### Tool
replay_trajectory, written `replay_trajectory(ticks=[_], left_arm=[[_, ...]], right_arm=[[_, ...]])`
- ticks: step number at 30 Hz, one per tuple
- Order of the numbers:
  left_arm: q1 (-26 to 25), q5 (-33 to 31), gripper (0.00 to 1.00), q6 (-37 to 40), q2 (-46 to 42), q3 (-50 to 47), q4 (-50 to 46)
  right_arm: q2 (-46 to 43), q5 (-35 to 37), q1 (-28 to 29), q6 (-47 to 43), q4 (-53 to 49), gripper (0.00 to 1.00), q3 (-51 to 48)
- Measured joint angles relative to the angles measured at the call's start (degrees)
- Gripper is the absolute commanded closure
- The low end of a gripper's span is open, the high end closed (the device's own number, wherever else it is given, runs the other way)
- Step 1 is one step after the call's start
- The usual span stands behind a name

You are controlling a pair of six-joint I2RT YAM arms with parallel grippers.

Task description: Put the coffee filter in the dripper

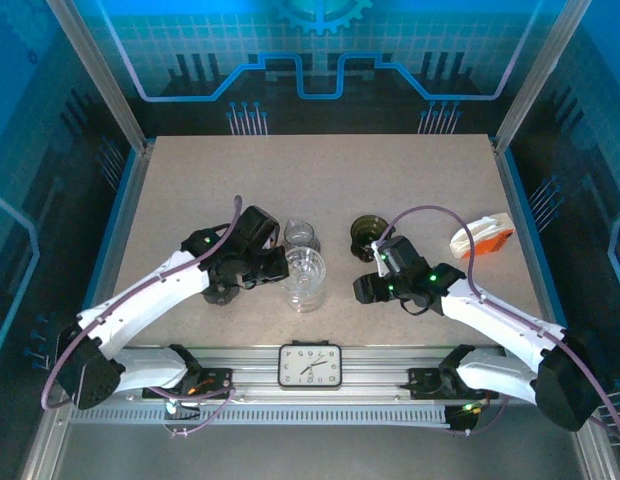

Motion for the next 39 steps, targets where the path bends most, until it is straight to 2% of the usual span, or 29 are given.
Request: replay_trajectory(ticks=[4, 8, 10, 14, 16, 21, 26, 30, 36, 39], left_arm=[[0.02, 0.28, 0.78, 0.66, 0.22, 0.17, -0.13], [0.02, 0.44, 0.59, 0.66, 0.22, 0.26, -0.13], [0.02, 0.44, 0.47, 0.92, 0.22, 0.39, -0.22], [0.42, 0.20, 0.13, 0.74, -0.31, 1.29, -0.17], [1.05, -0.20, 0.01, 0.63, -1.90, 1.44, 0.26], [2.43, -2.62, 0.01, 1.09, -9.35, 0.63, 4.55], [2.71, -7.30, 0.01, 1.90, -18.45, -6.01, 11.56], [2.71, -11.21, 0.01, 3.21, -22.80, -11.47, 14.71], [2.82, -15.34, 0.01, 5.27, -26.01, -15.85, 16.55], [2.99, -16.41, 0.01, 5.62, -27.06, -17.14, 17.16]], right_arm=[[-0.02, 0.11, 0.00, 0.00, -0.22, 0.28, 0.00], [-0.57, 0.76, 0.00, 0.04, -0.87, 0.25, 0.02], [-1.03, 1.03, -0.07, 0.04, -1.18, 0.24, 0.02], [-1.81, 1.51, -0.42, 0.04, -2.27, 0.23, 0.42], [-2.12, 2.21, -0.66, 0.07, -3.08, 0.23, 1.07], [-4.57, 5.55, -2.97, 0.48, -5.57, 0.23, 3.63], [-6.45, 8.59, -8.31, 0.48, -8.81, 0.23, 8.22], [-6.27, 10.49, -15.82, 0.46, -11.02, 0.25, 12.72], [-3.54, 10.93, -31.12, 0.52, -12.20, 0.31, 16.72], [-1.11, 10.16, -38.16, 0.92, -12.15, 0.38, 16.76]])
